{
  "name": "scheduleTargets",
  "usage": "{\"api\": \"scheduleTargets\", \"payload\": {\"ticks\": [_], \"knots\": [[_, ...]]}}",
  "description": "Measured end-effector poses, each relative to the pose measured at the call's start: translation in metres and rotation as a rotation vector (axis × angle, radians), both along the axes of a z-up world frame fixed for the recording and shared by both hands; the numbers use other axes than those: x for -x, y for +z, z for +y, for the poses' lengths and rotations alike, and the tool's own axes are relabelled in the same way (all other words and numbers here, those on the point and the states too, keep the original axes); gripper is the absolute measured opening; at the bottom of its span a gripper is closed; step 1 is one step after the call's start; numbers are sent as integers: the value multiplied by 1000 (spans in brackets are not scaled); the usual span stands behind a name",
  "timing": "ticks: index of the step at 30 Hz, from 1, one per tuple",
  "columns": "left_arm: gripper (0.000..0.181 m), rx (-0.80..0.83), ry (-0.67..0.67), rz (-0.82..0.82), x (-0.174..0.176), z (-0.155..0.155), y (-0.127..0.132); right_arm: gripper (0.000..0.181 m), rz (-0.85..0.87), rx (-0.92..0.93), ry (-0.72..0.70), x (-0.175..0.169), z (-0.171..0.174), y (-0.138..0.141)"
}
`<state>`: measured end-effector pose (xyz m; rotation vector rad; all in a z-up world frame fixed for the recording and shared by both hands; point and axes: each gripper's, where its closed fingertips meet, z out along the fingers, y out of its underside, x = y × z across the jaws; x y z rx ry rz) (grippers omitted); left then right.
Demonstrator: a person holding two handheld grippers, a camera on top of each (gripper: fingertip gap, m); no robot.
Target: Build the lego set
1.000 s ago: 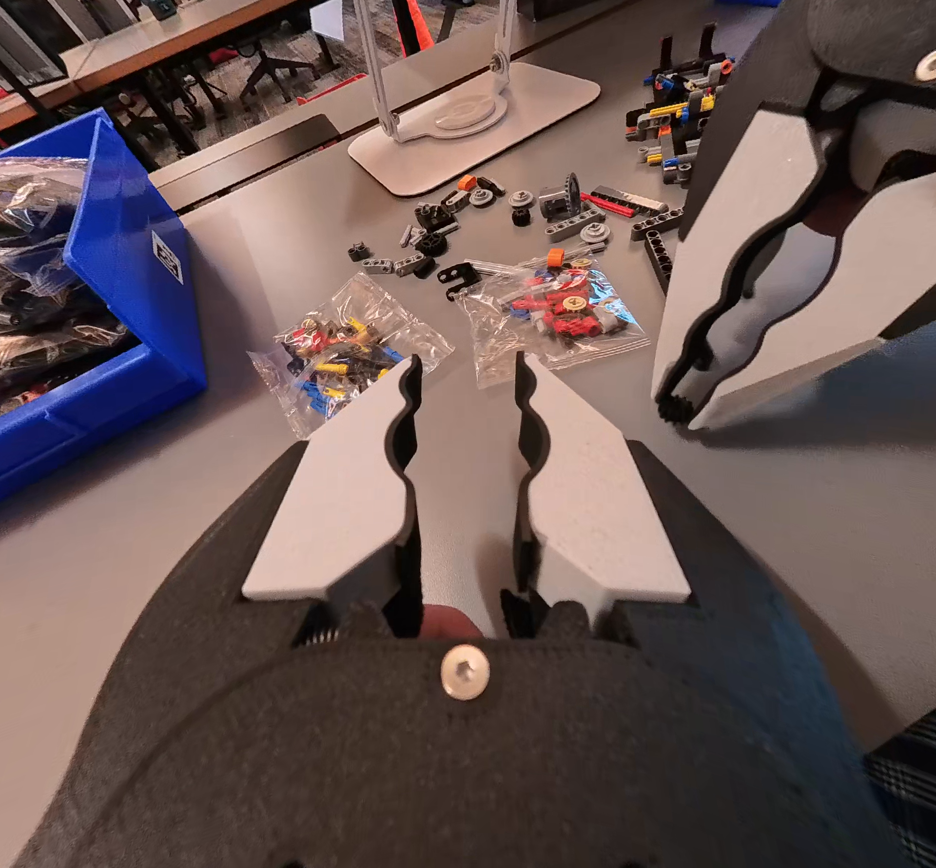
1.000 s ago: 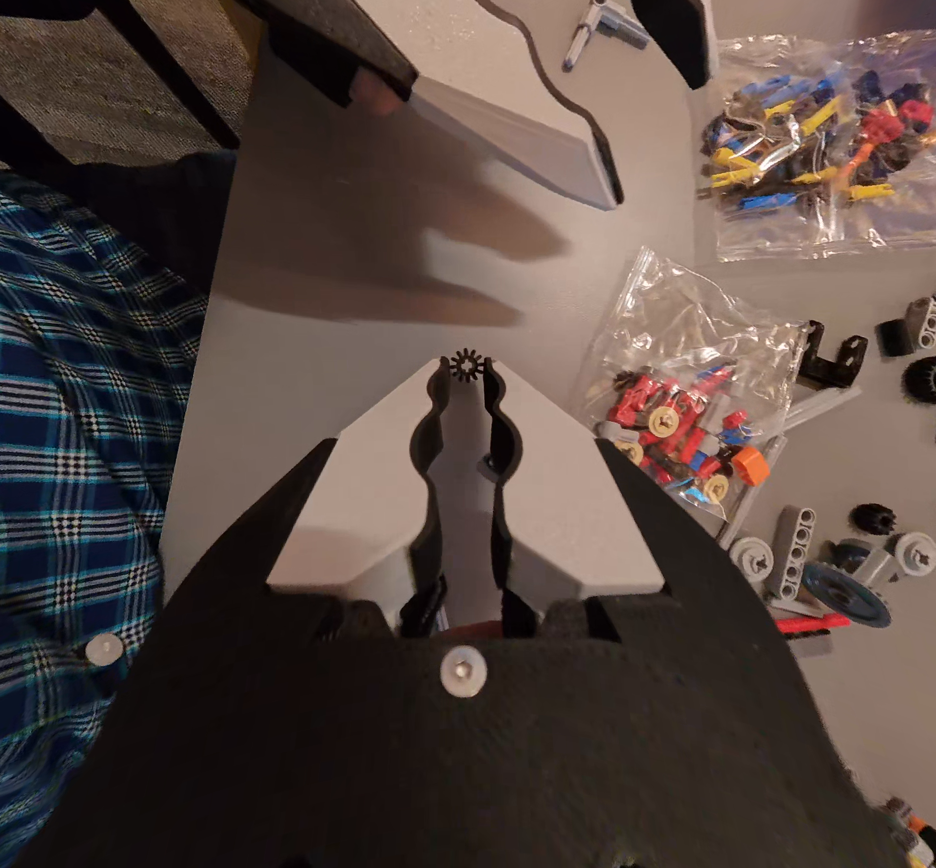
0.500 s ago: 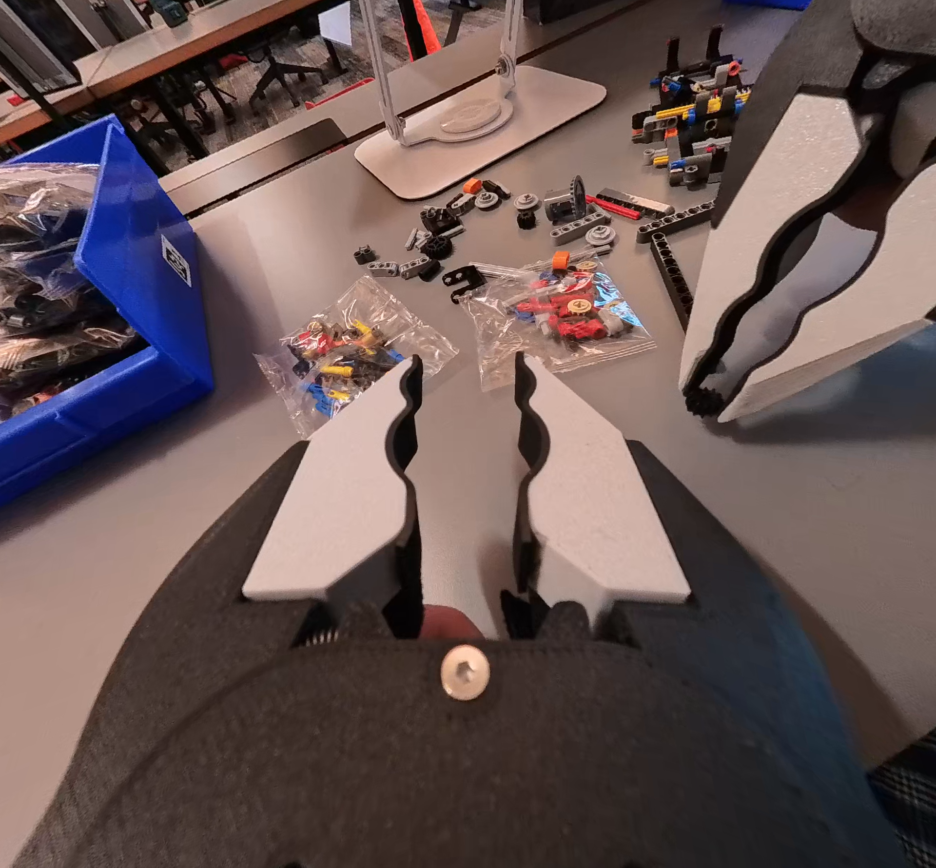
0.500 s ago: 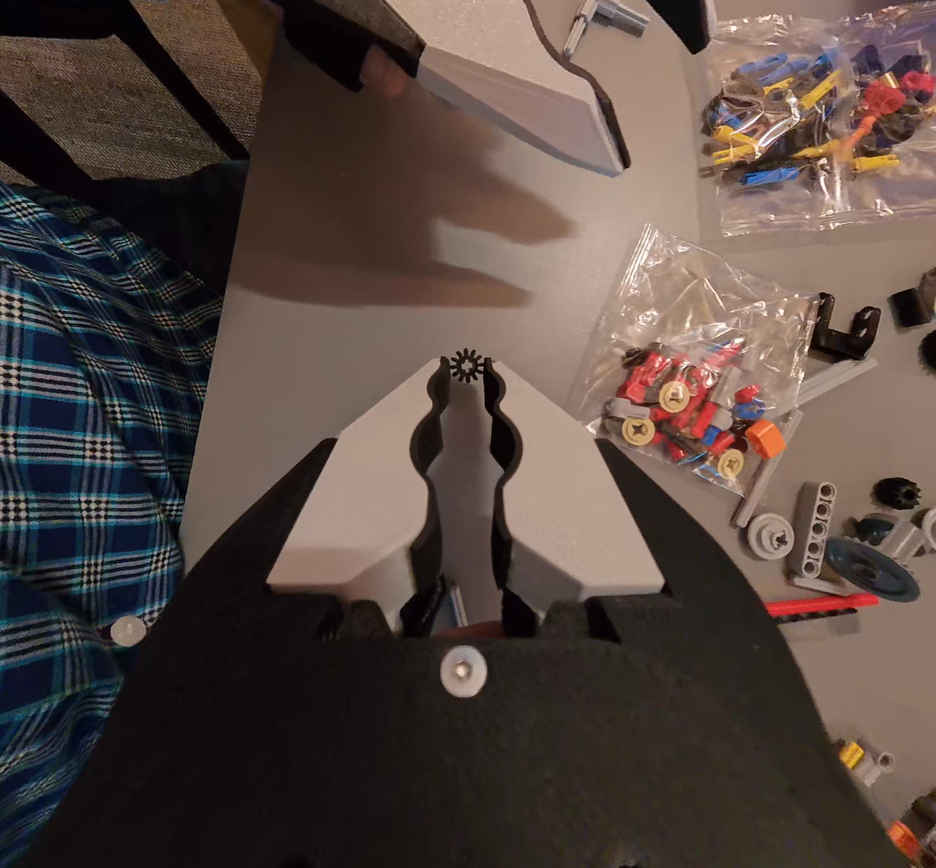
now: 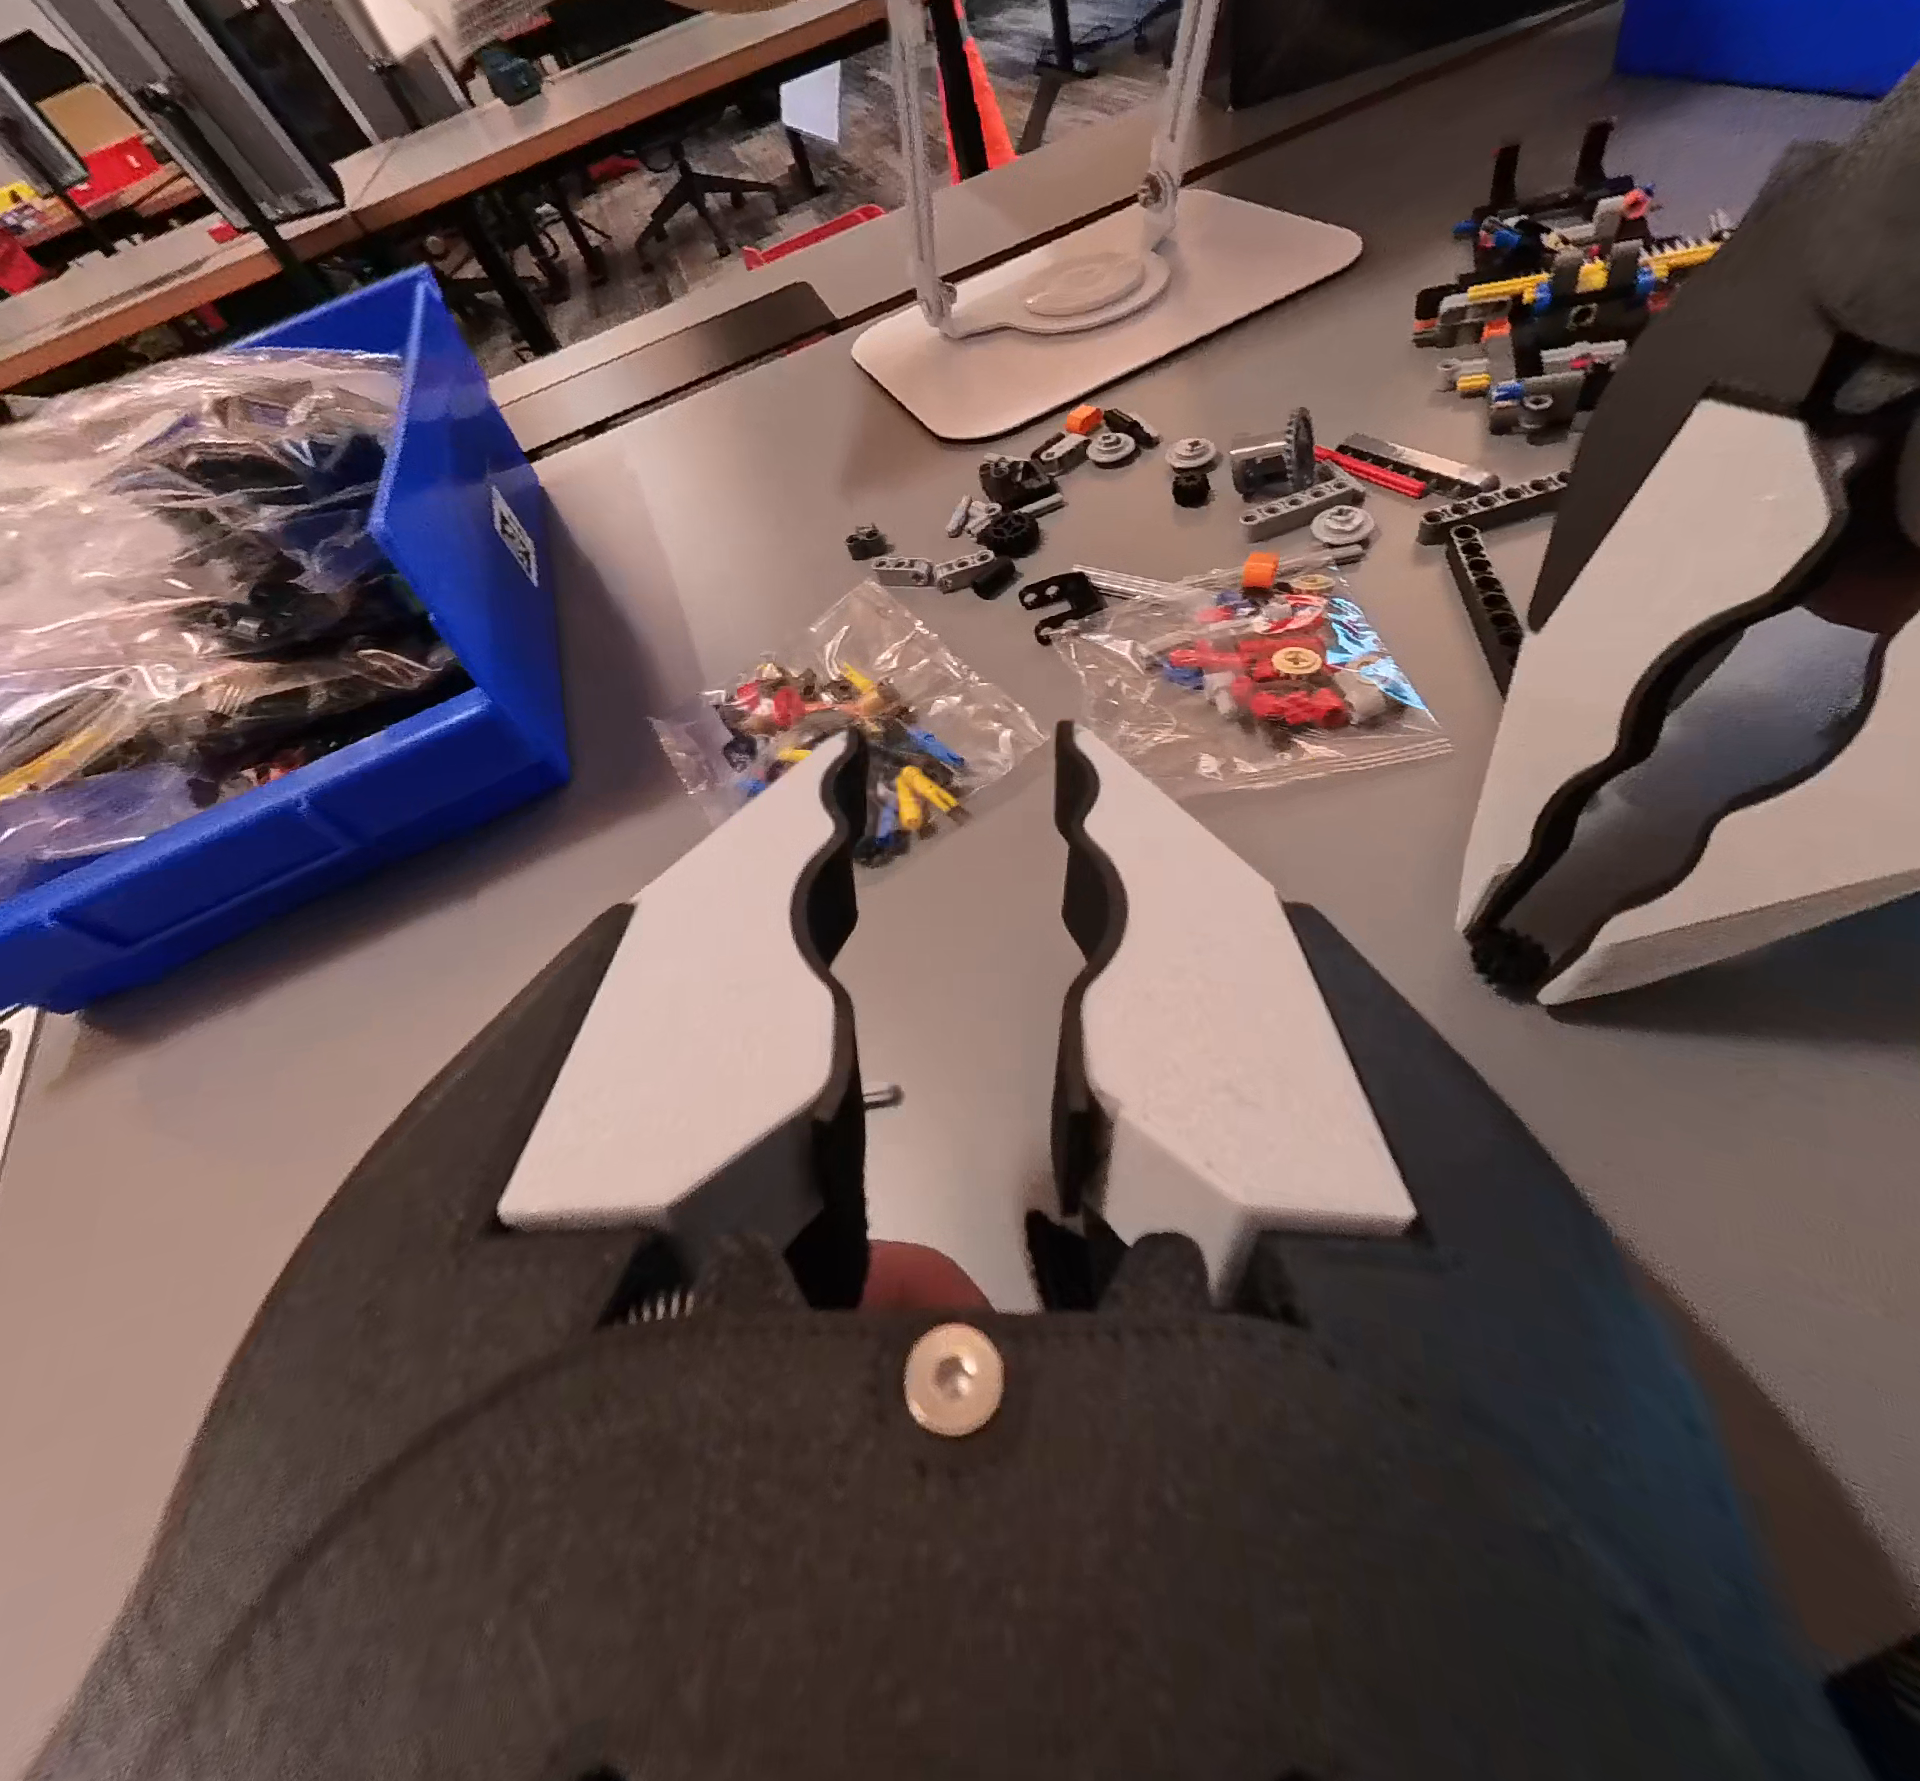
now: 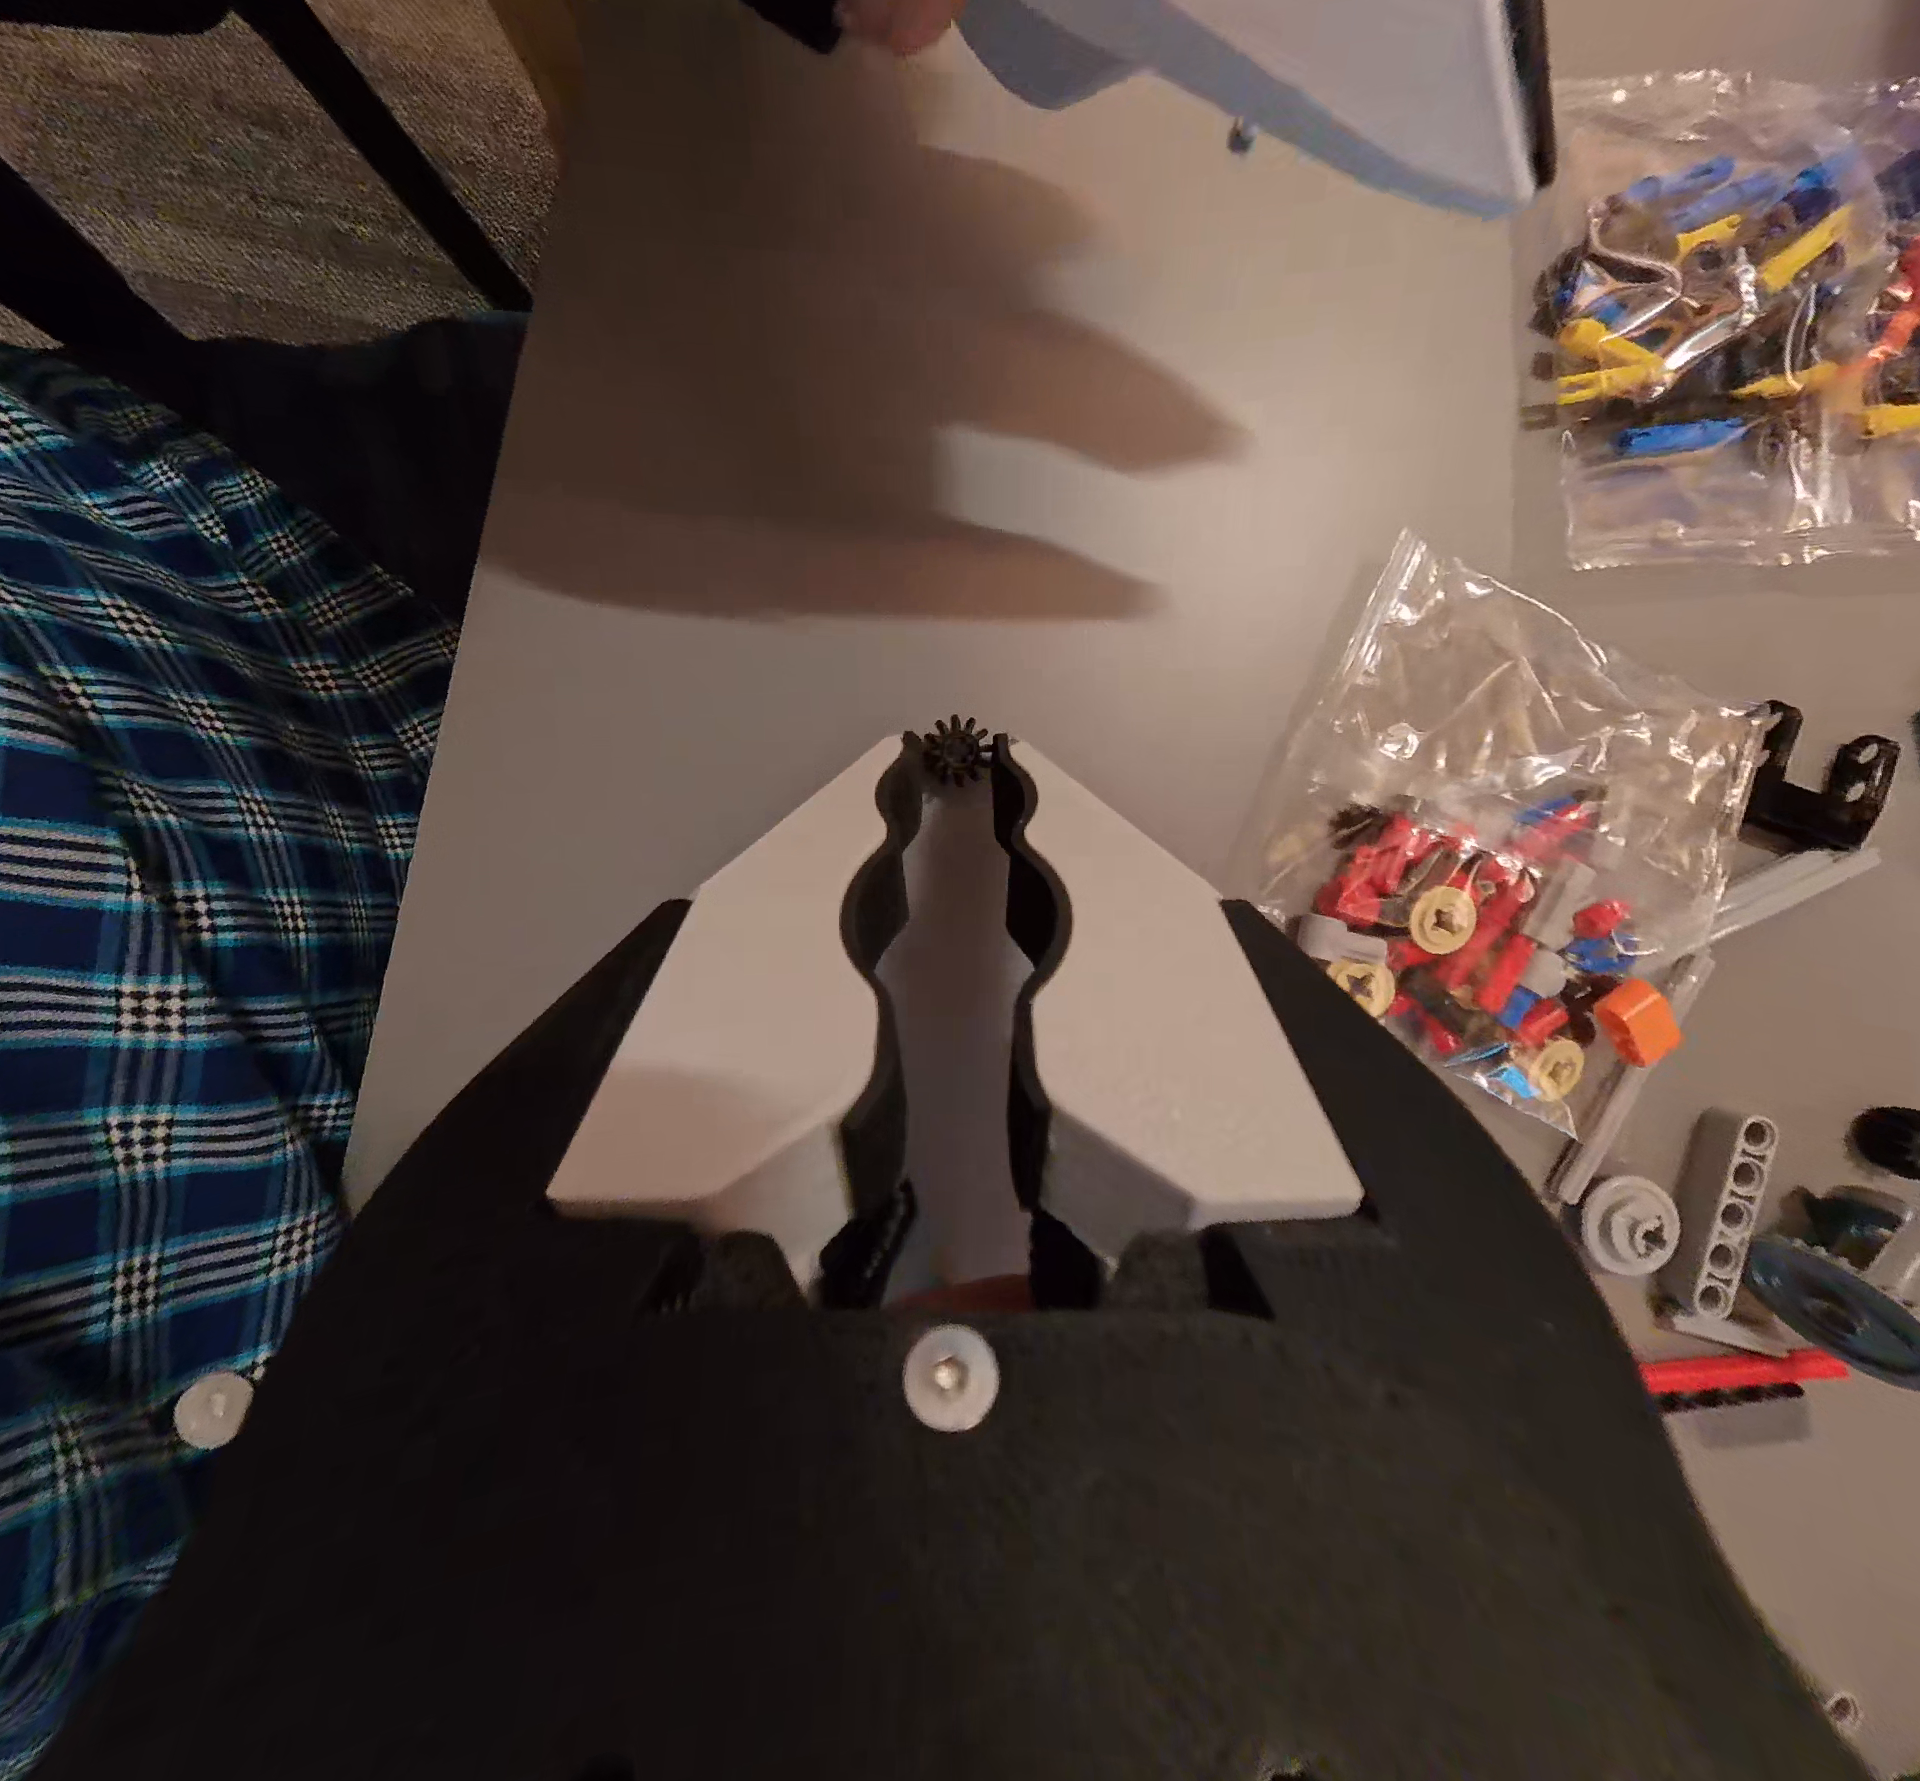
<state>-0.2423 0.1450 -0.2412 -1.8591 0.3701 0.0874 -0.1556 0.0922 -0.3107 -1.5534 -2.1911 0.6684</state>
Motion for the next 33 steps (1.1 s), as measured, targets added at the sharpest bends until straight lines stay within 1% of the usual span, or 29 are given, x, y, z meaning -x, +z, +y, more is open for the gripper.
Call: {"api": "scheduleTargets", "payload": {"ticks": [9, 14, 17, 20, 23, 24, 26, 31, 33], "knots": [[33, -9, 36, 5, 12, 0, 2, 10, 18, 6, -10, 4, 0, 2], [33, -15, 82, -1, 30, -3, 6, 10, 34, -2, -15, 2, -1, 6], [35, 4, 85, 37, 45, -7, 6, 10, 72, 19, -59, -8, 4, 16], [39, 124, -8, 26, 53, -19, -9, 10, 98, 24, -124, -25, 18, 25], [37, 202, -107, 63, 58, -36, -19, 10, 102, 23, -174, -42, 30, 28], [38, 228, -103, 87, 63, -39, -22, 10, 104, 28, -182, -46, 32, 28], [37, 279, -107, 85, 68, -44, -30, 10, 101, 30, -190, -51, 34, 26], [35, 319, -102, 161, 68, -35, -45, 10, 106, 27, -184, -51, 32, 26], [35, 326, -106, 150, 68, -30, -47, 10, 114, 27, -188, -52, 32, 27]]}}
